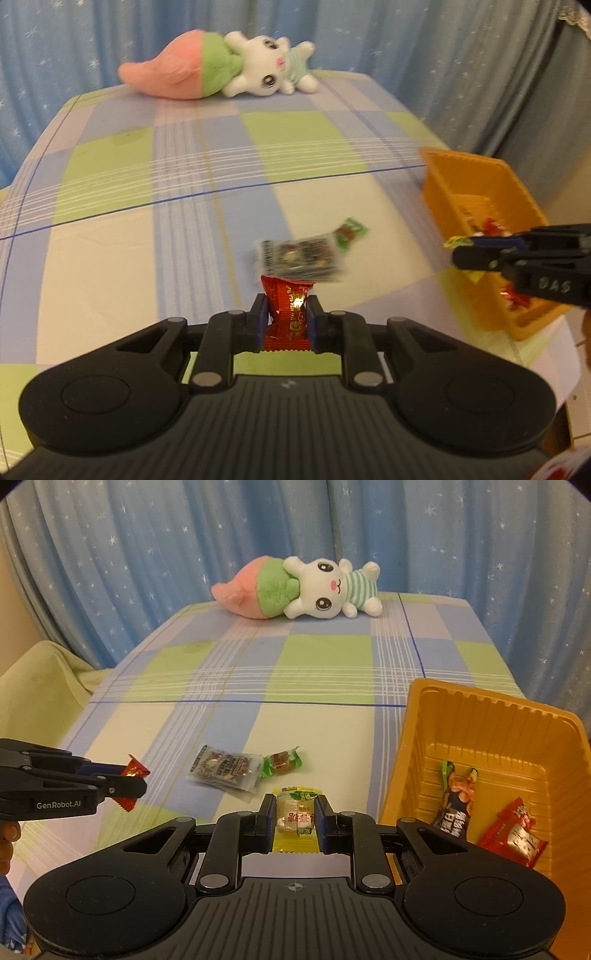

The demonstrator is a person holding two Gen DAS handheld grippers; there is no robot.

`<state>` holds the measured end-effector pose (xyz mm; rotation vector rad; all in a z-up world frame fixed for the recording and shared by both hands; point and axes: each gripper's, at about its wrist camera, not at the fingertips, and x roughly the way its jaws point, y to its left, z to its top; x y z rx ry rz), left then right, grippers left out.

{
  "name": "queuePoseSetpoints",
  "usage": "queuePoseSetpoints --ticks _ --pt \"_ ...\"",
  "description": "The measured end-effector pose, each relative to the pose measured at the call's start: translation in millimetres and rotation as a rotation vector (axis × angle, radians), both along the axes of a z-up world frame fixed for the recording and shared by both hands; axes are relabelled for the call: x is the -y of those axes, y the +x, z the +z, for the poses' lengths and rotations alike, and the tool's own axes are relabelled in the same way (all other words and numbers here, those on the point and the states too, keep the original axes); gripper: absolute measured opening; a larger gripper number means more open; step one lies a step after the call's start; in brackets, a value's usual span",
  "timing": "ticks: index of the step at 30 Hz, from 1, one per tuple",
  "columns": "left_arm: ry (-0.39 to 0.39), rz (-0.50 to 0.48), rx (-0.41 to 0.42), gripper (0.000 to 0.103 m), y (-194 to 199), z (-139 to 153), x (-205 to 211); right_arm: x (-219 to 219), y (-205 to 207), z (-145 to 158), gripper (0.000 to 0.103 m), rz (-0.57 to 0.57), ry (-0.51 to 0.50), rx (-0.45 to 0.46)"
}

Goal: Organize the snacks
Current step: 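Carry the yellow-green candy and red packet over the orange tray with both grippers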

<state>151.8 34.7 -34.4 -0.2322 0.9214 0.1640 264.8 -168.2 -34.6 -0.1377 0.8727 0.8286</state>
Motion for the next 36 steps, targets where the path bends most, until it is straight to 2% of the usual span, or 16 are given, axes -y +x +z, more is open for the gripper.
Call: queuePoseSetpoints --ticks 9,21,28,36 --pt "-0.034 -0.126 0.037 0.019 6 21 57 48 -24 15 0.022 -0.049 0.022 0.007" --pt "-0.057 -0.291 0.057 0.019 35 25 134 124 -26 22 0.022 -0.181 0.020 0.011" --pt "-0.056 -0.330 0.039 0.019 60 17 165 155 -17 20 0.022 -0.226 0.016 0.006" --pt "-0.039 -0.322 0.000 0.019 85 4 185 174 0 18 0.022 -0.235 0.023 0.002"
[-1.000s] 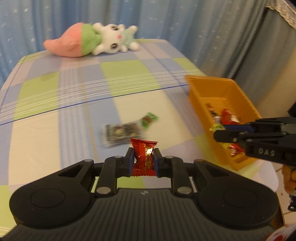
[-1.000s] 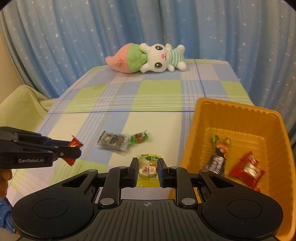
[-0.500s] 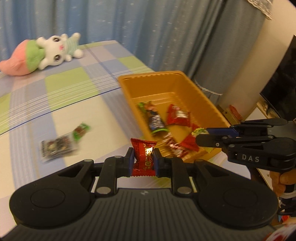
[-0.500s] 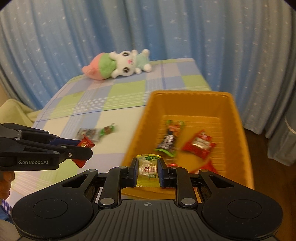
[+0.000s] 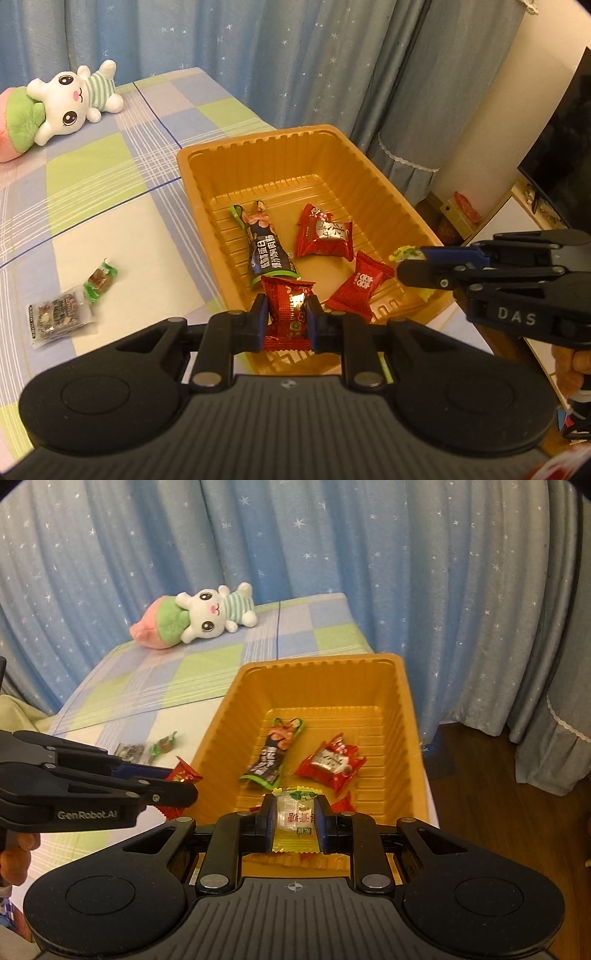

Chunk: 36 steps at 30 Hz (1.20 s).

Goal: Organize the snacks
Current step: 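Carry the yellow-green candy and red packet over the orange tray with both grippers, then open both grippers to drop the candies into the orange tray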

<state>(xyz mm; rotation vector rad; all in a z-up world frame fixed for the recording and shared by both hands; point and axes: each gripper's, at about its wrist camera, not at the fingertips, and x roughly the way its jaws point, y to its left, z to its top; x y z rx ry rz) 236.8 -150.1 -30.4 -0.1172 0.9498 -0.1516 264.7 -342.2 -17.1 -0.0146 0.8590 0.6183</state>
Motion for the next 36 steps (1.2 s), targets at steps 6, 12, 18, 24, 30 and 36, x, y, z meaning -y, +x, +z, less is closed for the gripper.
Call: queuePoseSetpoints --ticks 6,12,18,24,30,36 --pt "0.019 0.009 -0.024 0.019 15 -9 9 9 10 -3 0.022 0.002 0.005 -0.006" --pt "0.034 0.020 -0.051 0.019 26 -19 14 16 19 -6 0.022 0.005 0.008 -0.015" --pt "0.035 0.023 -0.068 0.022 32 -24 18 20 26 -8 0.022 0.007 0.011 -0.023" --pt "0.034 0.017 -0.048 0.024 30 -17 20 20 32 -10 0.022 0.009 0.016 -0.026" --pt "0.026 0.055 -0.035 0.025 21 -7 11 10 37 -13 0.022 0.044 0.021 -0.033" --pt "0.025 0.127 -0.018 0.027 5 3 -5 -10 44 -21 0.022 0.092 0.018 -0.019"
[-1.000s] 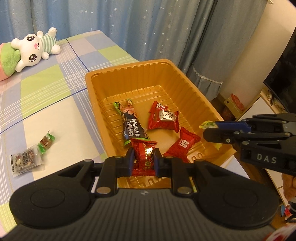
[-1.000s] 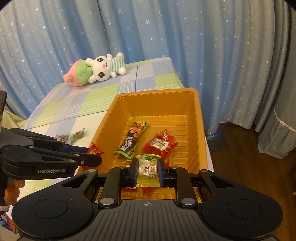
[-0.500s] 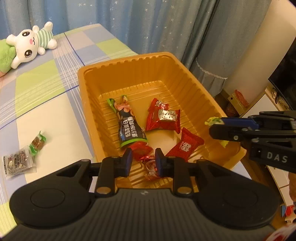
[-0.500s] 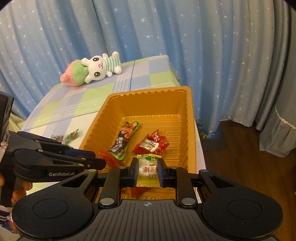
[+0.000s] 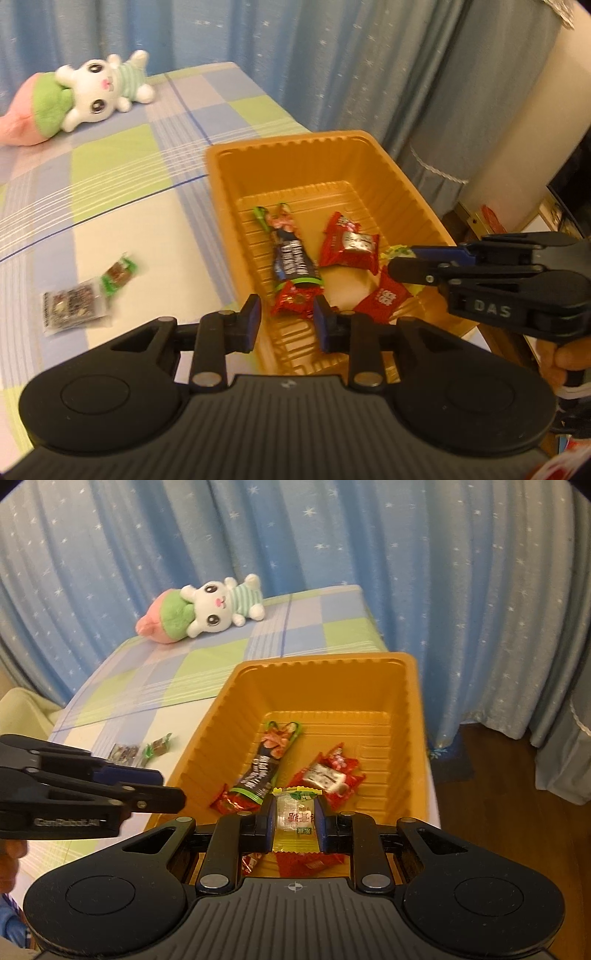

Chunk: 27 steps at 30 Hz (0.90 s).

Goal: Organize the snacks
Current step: 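Open both grippers to drop the candies into the orange tray, then move both grippers back toward the clear packet and green candy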

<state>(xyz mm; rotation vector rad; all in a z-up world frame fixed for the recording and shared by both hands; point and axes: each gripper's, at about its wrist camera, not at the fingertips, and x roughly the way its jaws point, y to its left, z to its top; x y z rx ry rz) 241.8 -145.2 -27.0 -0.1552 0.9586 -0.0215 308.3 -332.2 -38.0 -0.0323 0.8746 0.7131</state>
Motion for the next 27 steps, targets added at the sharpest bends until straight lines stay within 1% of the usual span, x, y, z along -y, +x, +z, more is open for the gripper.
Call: queuePoseSetpoints --ticks 1,2,4,6,7,8,10,12,14,17,19,22,27 --pt "0.003 0.013 0.003 0.028 -3 1 -2 -3 1 -1 0.022 -0.001 0.001 0.008" --pt "0.008 0.027 0.005 0.031 -6 3 -5 -6 3 -3 0.022 -0.003 0.000 0.006" --pt "0.025 0.054 0.008 0.033 -12 5 -9 -10 7 -8 0.023 -0.013 0.006 -0.012" --pt "0.043 0.079 0.008 0.034 -19 7 -13 -11 9 -10 0.035 -0.021 0.012 -0.029" --pt "0.049 0.089 0.009 0.034 -21 8 -15 -10 8 -10 0.051 -0.029 0.016 -0.026" --pt "0.052 0.098 0.011 0.036 -24 9 -18 -10 6 -9 0.059 -0.036 0.020 -0.013" --pt "0.053 0.115 0.017 0.039 -29 11 -23 -9 1 -6 0.060 -0.042 0.019 0.009" --pt "0.056 0.122 0.018 0.041 -32 12 -28 -7 -6 -3 0.060 -0.064 0.013 0.008" --pt "0.065 0.117 0.020 0.042 -33 13 -32 -5 -13 2 0.060 -0.088 0.030 -0.002" --pt "0.082 0.084 0.026 0.046 -35 15 -38 -6 -29 12 0.063 -0.137 0.041 0.006" --pt "0.099 0.053 0.022 0.046 -35 16 -43 -8 -42 19 0.065 -0.171 0.035 0.018" --pt "0.113 0.019 0.019 0.046 -38 18 -54 -14 -64 28 0.071 -0.214 0.041 0.023" --pt "0.139 -0.008 -0.019 0.049 -50 16 -81 -40 -100 33 0.074 -0.262 0.037 -0.013"
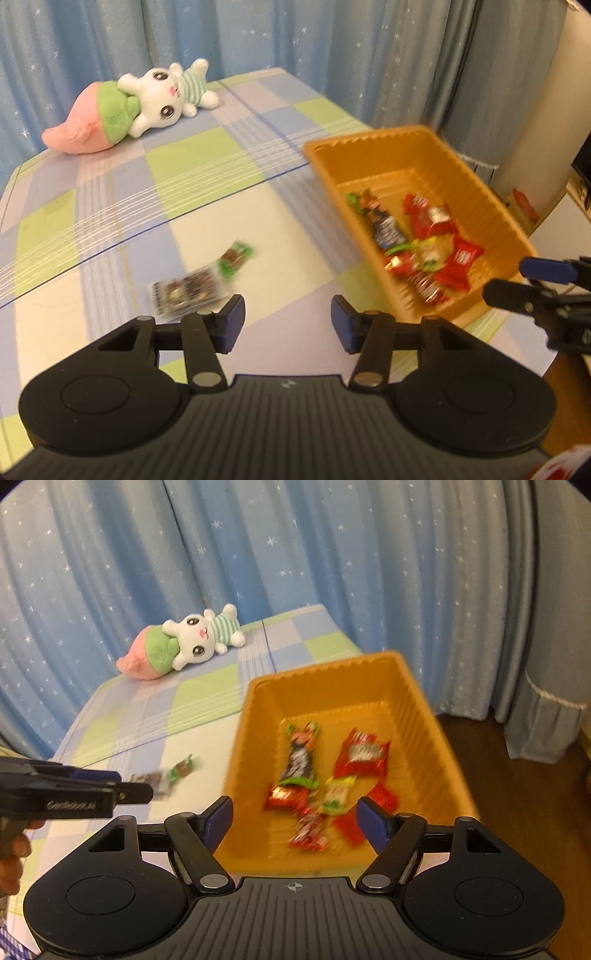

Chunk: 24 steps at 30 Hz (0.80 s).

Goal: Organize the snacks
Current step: 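Move both grippers back toward the clear packet and green candy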

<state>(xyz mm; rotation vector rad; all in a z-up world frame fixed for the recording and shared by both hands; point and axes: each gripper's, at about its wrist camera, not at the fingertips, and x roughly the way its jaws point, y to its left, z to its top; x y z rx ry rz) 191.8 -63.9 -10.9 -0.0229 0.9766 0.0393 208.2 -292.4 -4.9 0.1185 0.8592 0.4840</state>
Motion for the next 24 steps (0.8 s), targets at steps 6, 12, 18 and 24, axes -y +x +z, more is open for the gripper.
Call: queuePoseSetpoints --ticks 6,12,18,24 --pt "0.056 -0.013 -0.047 0.049 -19 -3 -41 -44 -39 -1 0.075 0.020 -0.016 -0.033" --pt "0.068 0.027 -0.068 0.050 -38 -5 -82 -87 -61 -12 0.076 0.078 -0.053 -0.070" --pt "0.063 0.079 -0.090 0.051 -58 -9 -121 -120 -68 -18 0.077 0.108 -0.073 -0.097" --pt "0.032 0.167 -0.068 0.051 -80 -9 -155 -145 -73 -25 0.078 0.141 -0.089 -0.113"
